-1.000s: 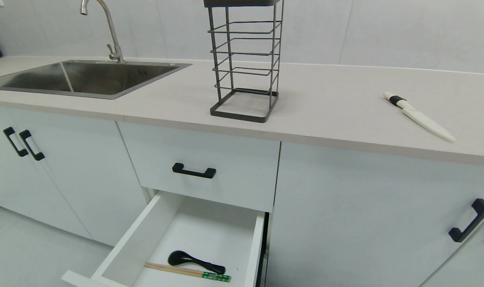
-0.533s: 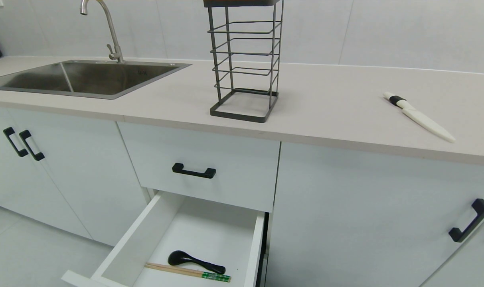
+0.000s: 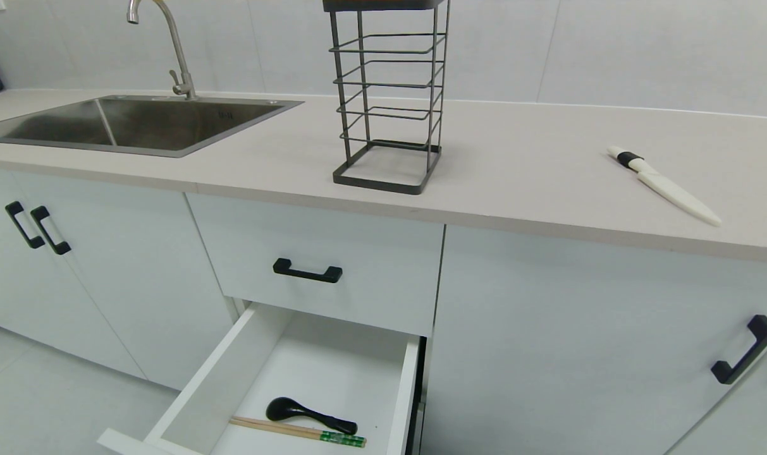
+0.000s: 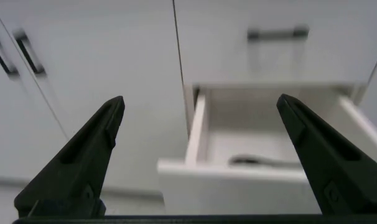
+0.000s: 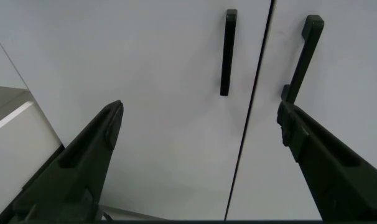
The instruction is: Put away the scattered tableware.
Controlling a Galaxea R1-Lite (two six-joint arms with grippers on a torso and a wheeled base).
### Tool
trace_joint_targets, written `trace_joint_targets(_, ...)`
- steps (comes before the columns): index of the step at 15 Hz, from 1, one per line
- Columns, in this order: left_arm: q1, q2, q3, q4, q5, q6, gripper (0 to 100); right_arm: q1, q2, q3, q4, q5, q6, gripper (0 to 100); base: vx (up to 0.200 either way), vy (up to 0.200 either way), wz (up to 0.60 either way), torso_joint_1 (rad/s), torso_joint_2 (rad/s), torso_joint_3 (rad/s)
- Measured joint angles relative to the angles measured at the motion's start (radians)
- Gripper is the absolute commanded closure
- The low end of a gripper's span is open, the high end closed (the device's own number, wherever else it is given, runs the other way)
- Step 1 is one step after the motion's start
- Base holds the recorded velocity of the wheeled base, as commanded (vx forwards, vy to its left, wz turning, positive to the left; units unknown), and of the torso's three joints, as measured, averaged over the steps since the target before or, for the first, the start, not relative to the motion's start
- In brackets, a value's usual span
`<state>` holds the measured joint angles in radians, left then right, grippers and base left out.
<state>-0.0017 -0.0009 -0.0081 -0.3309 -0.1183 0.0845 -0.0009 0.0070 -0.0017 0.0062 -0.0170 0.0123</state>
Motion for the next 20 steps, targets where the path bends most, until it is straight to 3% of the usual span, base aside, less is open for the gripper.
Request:
trace_joint_targets(1, 0.000, 0.001, -0.013, -0.036, -0.010, -0.011, 0, 0.000, 0.000, 0.000, 0.000, 0.000, 0.000, 0, 0.000, 0.000, 0.00, 0.000, 0.00, 0.000)
trace_joint_targets(2, -0.001, 0.003, -0.030, 0.021, -0.030, -0.034, 0, 0.000, 0.000, 0.000, 0.000, 0.000, 0.000, 0, 0.000, 0.000, 0.00, 0.000, 0.00, 0.000)
trace_joint_targets(5, -0.004, 0.048, -0.157, 0.405, -0.134, -0.116, 0, 0.000, 0.000, 0.000, 0.000, 0.001, 0.000, 0, 0.000, 0.000, 0.00, 0.000, 0.00, 0.000)
trace_joint_targets(8, -0.002, 0.209, -0.251, 0.535, -0.203, -0.137, 0, 0.000, 0.001, 0.000, 0.000, 0.000, 0.000, 0, 0.000, 0.000, 0.00, 0.000, 0.00, 0.000)
trace_joint_targets(12, -0.028, 0.526, -0.288, 0.564, -0.230, -0.134, 0, 0.000, 0.001, 0.000, 0.000, 0.000, 0.000, 0, 0.000, 0.000, 0.00, 0.000, 0.00, 0.000)
trace_joint_targets(14, -0.080, 0.720, -0.276, 0.538, -0.234, -0.130, 0, 0.000, 0.001, 0.000, 0.000, 0.000, 0.000, 0, 0.000, 0.000, 0.00, 0.000, 0.00, 0.000)
trace_joint_targets(16, -0.146, 0.899, -0.248, 0.442, -0.230, -0.126, 0, 0.000, 0.001, 0.000, 0.000, 0.000, 0.000, 0, 0.000, 0.000, 0.00, 0.000, 0.00, 0.000)
trace_joint_targets(18, -0.231, 1.023, -0.205, 0.358, -0.198, -0.127, 0, 0.000, 0.001, 0.000, 0.000, 0.000, 0.000, 0, 0.000, 0.000, 0.00, 0.000, 0.00, 0.000)
trace_joint_targets(20, -0.268, 1.080, -0.187, 0.352, -0.189, -0.129, 0, 0.000, 0.001, 0.000, 0.000, 0.000, 0.000, 0, 0.000, 0.000, 0.00, 0.000, 0.00, 0.000)
